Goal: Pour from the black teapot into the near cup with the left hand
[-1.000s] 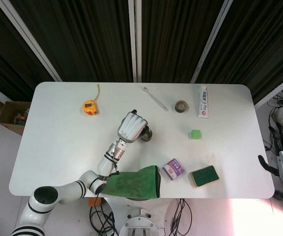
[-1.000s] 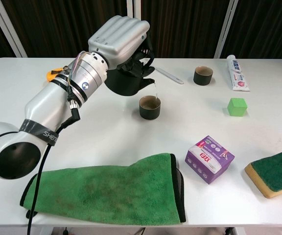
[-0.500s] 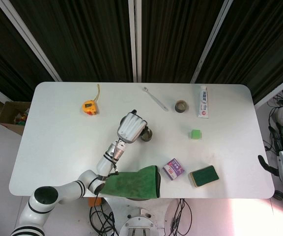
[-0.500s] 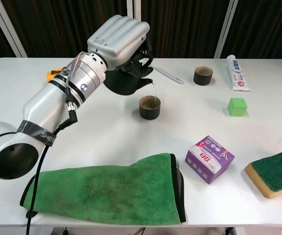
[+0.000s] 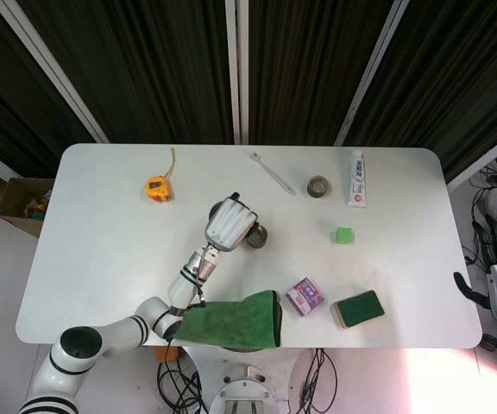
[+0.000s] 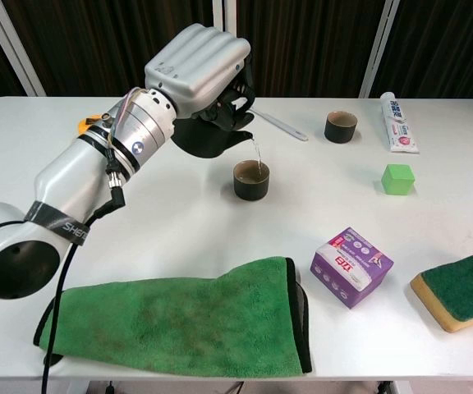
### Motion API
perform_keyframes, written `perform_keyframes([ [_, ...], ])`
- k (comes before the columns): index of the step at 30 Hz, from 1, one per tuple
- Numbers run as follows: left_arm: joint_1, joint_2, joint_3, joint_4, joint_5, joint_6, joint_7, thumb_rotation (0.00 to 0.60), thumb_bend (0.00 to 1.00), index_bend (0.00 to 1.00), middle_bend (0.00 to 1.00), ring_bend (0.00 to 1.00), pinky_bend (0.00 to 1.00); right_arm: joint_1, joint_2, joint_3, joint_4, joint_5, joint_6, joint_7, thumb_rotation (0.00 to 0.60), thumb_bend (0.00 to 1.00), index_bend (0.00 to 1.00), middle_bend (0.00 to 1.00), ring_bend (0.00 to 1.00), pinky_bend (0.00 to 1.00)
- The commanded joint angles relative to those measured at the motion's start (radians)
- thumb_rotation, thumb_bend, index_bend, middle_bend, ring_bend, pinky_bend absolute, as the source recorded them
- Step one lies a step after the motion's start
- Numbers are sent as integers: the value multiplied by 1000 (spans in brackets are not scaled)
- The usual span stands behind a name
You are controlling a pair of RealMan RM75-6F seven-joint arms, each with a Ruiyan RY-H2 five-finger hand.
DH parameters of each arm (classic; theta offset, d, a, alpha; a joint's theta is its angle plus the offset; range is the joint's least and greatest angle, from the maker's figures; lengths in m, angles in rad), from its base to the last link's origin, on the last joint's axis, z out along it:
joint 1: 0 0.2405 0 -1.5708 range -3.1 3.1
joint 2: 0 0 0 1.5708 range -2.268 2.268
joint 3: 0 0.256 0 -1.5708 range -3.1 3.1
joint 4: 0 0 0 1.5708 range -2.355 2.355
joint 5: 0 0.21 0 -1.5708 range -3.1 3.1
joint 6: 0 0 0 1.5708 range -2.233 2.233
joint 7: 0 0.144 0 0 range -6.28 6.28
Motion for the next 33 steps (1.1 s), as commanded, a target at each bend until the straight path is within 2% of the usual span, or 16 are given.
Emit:
perform_keyframes([
  [1,1,0,1,1,2,4,0,600,284,1000,1000,1000,614,0,0,0,-1,-1,0,-1,600,222,0,0,0,0],
  [33,-1,-3,12,25,20,20,13,600,285,1000,1000,1000,614,0,-4,-1,0,-1,2,-4,600,222,0,0,0,0],
])
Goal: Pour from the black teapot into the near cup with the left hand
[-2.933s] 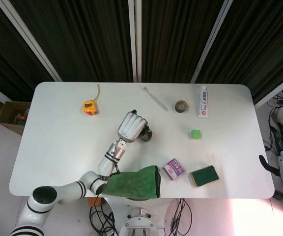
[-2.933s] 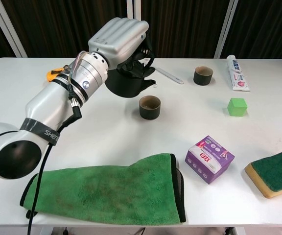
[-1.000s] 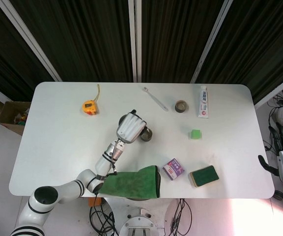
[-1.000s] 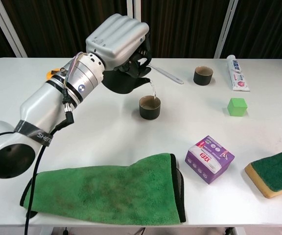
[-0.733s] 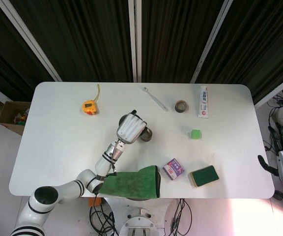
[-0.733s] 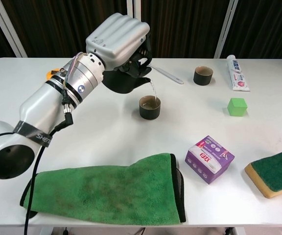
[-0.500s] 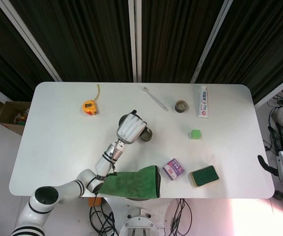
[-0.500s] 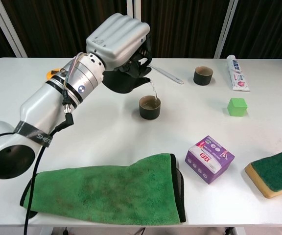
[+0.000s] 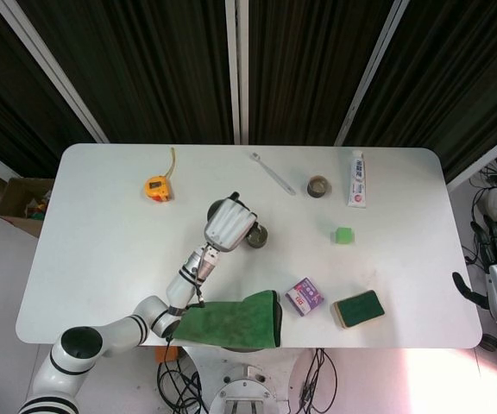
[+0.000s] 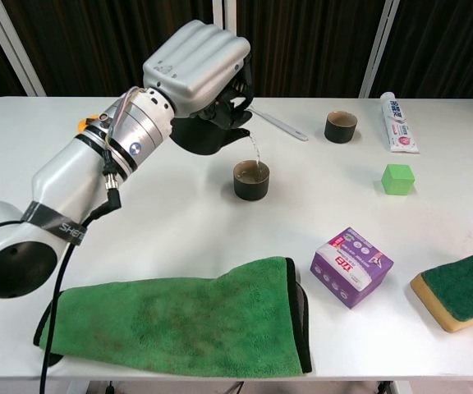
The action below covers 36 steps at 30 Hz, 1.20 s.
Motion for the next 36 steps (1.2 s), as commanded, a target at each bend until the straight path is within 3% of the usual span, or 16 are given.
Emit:
perform_keyframes([
  [1,0,-1,2,3,3,2,2,600,285,1000,1000,1000,614,0,1,1,-1,2,0,1,600,223,0,0,0,0],
  [36,2,4,9,5,13,14,13,600,285,1000,1000,1000,614,0,4,1,-8,-1,0,-6,600,223,0,0,0,0],
])
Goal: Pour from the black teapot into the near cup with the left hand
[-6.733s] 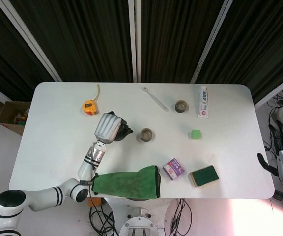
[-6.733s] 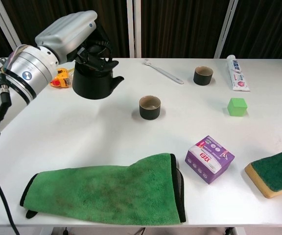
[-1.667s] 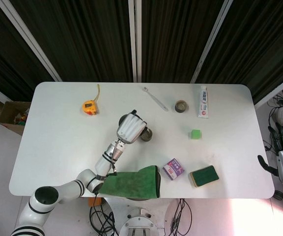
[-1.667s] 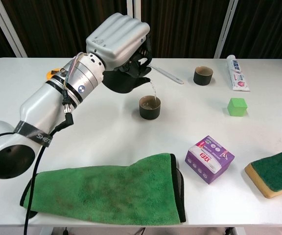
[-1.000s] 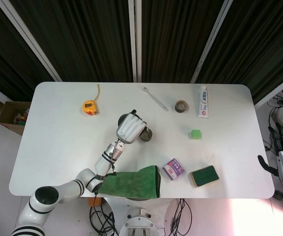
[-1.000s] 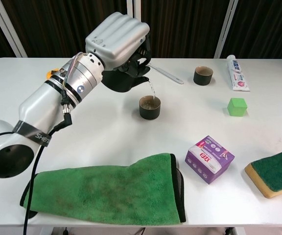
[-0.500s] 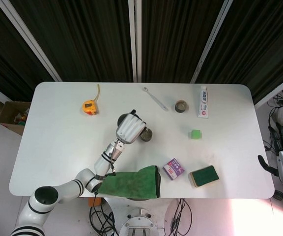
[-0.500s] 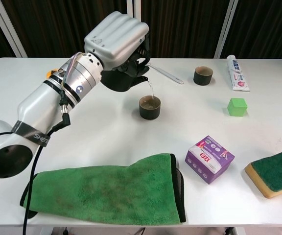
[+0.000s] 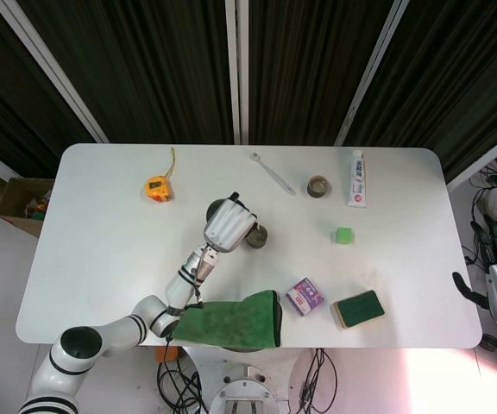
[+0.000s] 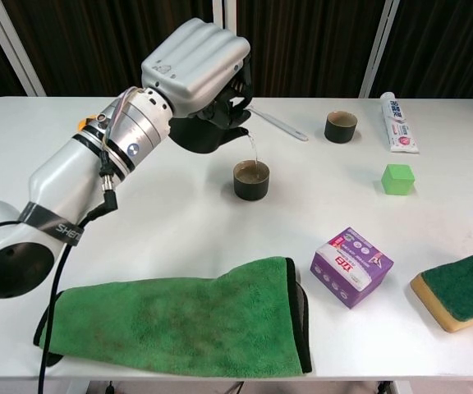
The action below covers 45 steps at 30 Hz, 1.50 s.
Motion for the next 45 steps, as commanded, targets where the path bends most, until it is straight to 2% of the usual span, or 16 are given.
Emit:
perform_keyframes([
  [1,0,0,0,0,0,0,1,600,285,1000,1000,1000,614,0,-1,0,0,0,0,0,600,223,0,0,0,0],
  [16,3,-3,-3,-4,-4,0,-6,600,285,1000,1000,1000,614,-1,-1,0,2,2,1,2,600,223,0,0,0,0],
  [38,24,14,-58,-99,-75,-34,-78,600,286,1000,1000,1000,614,1,-7,-1,10,6,-6,0,600,223,0,0,0,0],
  [45,37,31,-94,-170,-106,-25,-133,600,286,1000,1000,1000,614,3,-9,-1,9,7,-12,-3,600,223,0,0,0,0],
])
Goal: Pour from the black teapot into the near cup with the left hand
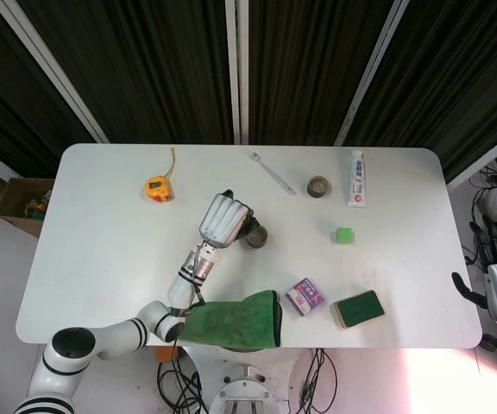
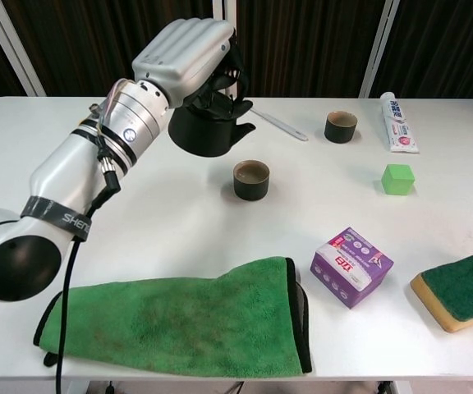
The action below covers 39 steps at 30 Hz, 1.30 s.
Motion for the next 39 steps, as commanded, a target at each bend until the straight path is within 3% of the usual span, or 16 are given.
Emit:
perform_keyframes([
  [1,11,16,-20,-38,-16,9,-34,600,286,1000,1000,1000,614,2,-1,0,0,0,-4,-2,600,223,0,0,0,0],
  [7,53,57,-37,-102,-40,32,-95,600,285,1000,1000,1000,614,11,-6,-3,-5,-1,-19,-18,600,223,0,0,0,0],
  [18,157,102,-4,-96,-71,48,-212,600,286,1000,1000,1000,612,11,-4,-4,-28,-7,-12,-48,600,223,0,0,0,0],
  [27,235,129,34,-25,-63,53,-411,600,286,1000,1000,1000,610,8,-1,-5,-42,-1,-14,-70,600,223,0,0,0,0],
  [39,302,132,85,126,-29,67,-569,600,274,1000,1000,1000,606,7,-7,-9,-50,2,-18,-95,600,224,0,0,0,0],
])
